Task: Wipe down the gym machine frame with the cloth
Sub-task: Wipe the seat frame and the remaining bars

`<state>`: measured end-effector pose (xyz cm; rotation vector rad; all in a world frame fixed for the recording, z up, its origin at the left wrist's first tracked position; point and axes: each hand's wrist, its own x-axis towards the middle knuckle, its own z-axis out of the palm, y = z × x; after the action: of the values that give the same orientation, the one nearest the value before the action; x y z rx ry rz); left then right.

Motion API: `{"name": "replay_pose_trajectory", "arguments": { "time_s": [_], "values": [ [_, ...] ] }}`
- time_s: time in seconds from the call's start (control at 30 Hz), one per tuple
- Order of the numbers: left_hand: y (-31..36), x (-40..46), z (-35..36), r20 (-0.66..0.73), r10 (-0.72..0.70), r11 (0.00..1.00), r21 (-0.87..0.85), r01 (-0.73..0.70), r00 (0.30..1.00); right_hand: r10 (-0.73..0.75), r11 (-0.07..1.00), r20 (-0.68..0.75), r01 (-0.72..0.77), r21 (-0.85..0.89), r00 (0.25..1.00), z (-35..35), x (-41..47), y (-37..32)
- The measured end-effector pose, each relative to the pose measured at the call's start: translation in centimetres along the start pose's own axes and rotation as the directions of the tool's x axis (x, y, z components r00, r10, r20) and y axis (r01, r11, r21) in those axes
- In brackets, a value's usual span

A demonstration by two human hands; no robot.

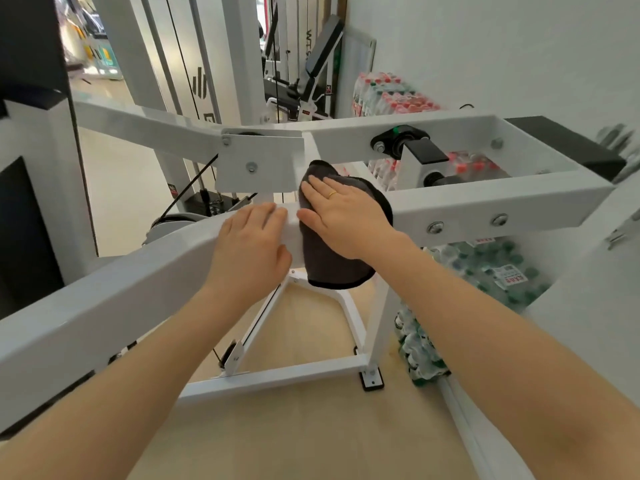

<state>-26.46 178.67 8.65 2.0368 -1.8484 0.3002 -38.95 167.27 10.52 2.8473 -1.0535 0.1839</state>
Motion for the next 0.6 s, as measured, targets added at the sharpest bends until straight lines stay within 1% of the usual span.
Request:
{"name": "replay_pose_trajectory", "arguments": {
  "time_s": [0.07, 0.17, 0.27, 0.37, 0.47, 0.6],
  "values": [
    [-0.3, 0.5, -0.2, -0.015, 0.014, 0.999, -0.033, -0.015, 1.0, 0.021, 1.0, -0.03, -0.022, -0.017, 0.999, 0.5, -1.6, -0.4],
    [-1.2, 1.5, -0.8, -0.011, 0.083, 0.995, -0.063, -0.083, 0.997, 0.047, 0.997, -0.063, -0.051, -0.05, 0.997, 1.2, -3.4, -0.2],
    [-2.2, 2.8, -1.6, 0.06, 0.128, 0.985, -0.121, -0.12, 0.99, 0.049, 0.999, -0.019, -0.049, 0.0, 0.999, 0.3, -2.0, 0.4],
    [-3.0, 4.3, -2.1, 0.118, 0.182, 0.972, -0.171, -0.16, 0.976, 0.098, 0.989, 0.073, -0.105, 0.105, 0.993, -0.4, 0.7, 0.3],
    [-3.9, 6.2, -2.5, 0.273, 0.209, 0.965, -0.213, -0.153, 0.939, 0.203, 0.966, 0.155, -0.224, 0.133, 0.967, -0.5, 3.3, -0.3],
    [-5.0, 7.9, -2.5, 0.473, 0.242, 0.962, -0.229, -0.147, 0.847, 0.285, 0.914, 0.221, -0.334, 0.231, 0.933, -0.4, 6.5, -0.4]
  ]
}}
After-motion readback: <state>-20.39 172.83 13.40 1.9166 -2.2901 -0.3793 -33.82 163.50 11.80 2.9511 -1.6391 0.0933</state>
